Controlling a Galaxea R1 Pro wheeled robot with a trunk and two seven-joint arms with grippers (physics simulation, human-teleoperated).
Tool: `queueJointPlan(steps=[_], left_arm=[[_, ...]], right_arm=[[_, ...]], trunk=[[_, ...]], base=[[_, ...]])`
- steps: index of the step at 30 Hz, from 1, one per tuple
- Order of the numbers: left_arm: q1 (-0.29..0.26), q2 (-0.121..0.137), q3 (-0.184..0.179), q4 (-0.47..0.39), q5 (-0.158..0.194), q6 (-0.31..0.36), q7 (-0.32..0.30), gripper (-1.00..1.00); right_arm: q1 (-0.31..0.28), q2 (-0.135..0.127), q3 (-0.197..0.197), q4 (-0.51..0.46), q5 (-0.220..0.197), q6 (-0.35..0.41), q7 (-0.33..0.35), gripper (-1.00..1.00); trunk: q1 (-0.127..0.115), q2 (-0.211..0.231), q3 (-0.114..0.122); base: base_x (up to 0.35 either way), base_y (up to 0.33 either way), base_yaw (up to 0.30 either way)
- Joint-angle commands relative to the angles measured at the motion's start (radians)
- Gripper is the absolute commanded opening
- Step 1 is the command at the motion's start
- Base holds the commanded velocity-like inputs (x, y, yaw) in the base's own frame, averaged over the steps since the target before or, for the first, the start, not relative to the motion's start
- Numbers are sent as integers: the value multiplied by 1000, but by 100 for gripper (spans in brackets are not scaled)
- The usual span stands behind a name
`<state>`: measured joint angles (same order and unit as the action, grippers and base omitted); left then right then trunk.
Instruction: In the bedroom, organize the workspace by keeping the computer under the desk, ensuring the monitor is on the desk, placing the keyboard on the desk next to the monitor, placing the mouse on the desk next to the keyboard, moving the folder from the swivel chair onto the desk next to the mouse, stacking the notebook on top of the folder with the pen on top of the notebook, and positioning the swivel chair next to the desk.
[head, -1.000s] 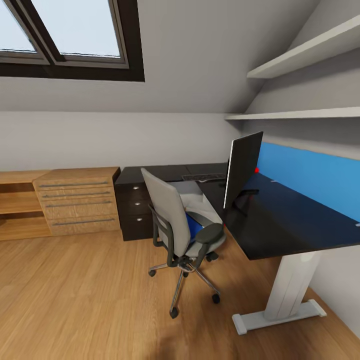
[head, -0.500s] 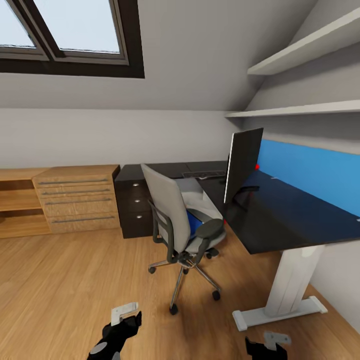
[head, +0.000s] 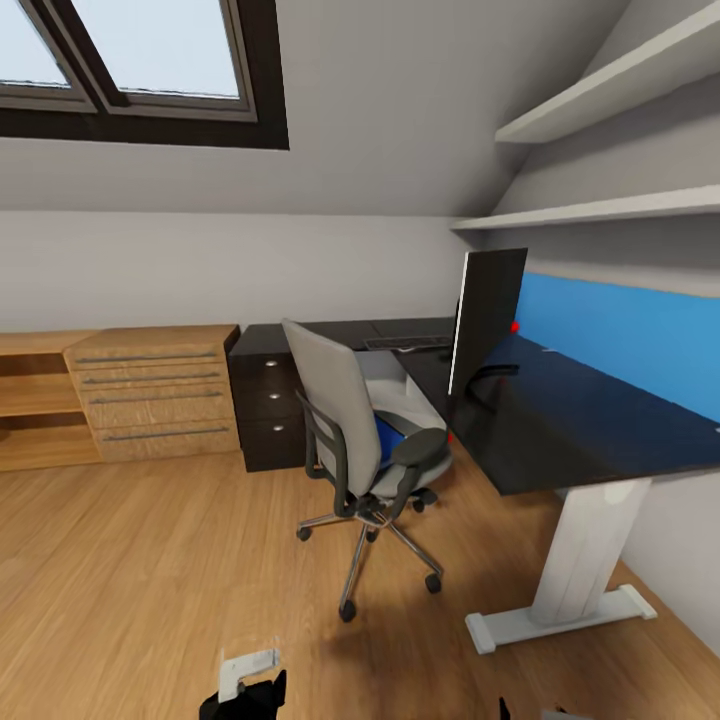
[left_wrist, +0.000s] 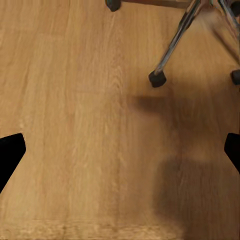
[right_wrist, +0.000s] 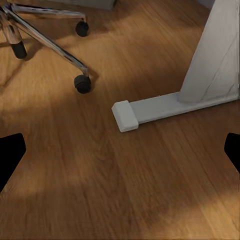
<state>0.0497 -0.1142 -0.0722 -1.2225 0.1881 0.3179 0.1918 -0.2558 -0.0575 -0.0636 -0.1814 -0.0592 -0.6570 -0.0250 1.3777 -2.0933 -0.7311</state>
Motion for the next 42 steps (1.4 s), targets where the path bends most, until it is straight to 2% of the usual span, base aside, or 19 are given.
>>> queueJointPlan(steps=[1, 4, 7, 10, 15, 25, 29, 30, 33, 42], left_arm=[[1, 1, -2, 7, 10, 3, 8, 100], [4, -10, -14, -10, 7, -3, 10, 100], [4, -10, -22, -27, 7, -3, 10, 100], [4, -14, -31, -35, 6, 2, 11, 100], [4, 5, -41, -42, -4, 7, 9, 100], [4, 10, -40, -55, -6, 6, 12, 100], [4, 9, -40, -55, -4, 6, 34, 100], [4, 9, -41, -55, -4, 6, 121, 100], [4, 9, -45, -55, -3, 5, 154, 100], [4, 8, -46, -55, -2, 4, 162, 100]], right_arm=[[-1, 1, -1, 4, -5, -17, 3, 100], [-18, 18, 3, 1, 6, -9, 5, 100], [-33, 35, 3, 1, 6, -9, 5, 100], [-29, 52, 3, 2, 13, -26, 5, 100], [-40, 66, 3, 2, 23, -42, 5, 100], [-42, 69, 1, 0, 24, -67, 3, 100], [-42, 69, -1, 2, 24, -89, 2, 100], [-42, 70, -1, 2, 24, -106, 2, 100], [-42, 70, -1, 2, 24, -109, 2, 100], [-42, 71, -1, 3, 24, -110, 1, 100]], trunk=[[4, -8, -4], [4, -7, -4], [4, -7, -4], [15, -28, -13], [34, -63, -29], [73, -133, -60], [88, -161, -73], [92, -168, -76], [103, -189, -85], [138, -252, -114]], base=[[0, 0, 0], [0, 0, 0], [0, 0, 0], [0, 0, 0], [0, 0, 0], [0, 0, 0], [0, 0, 0], [0, 0, 0], [0, 0, 0], [0, 0, 38]])
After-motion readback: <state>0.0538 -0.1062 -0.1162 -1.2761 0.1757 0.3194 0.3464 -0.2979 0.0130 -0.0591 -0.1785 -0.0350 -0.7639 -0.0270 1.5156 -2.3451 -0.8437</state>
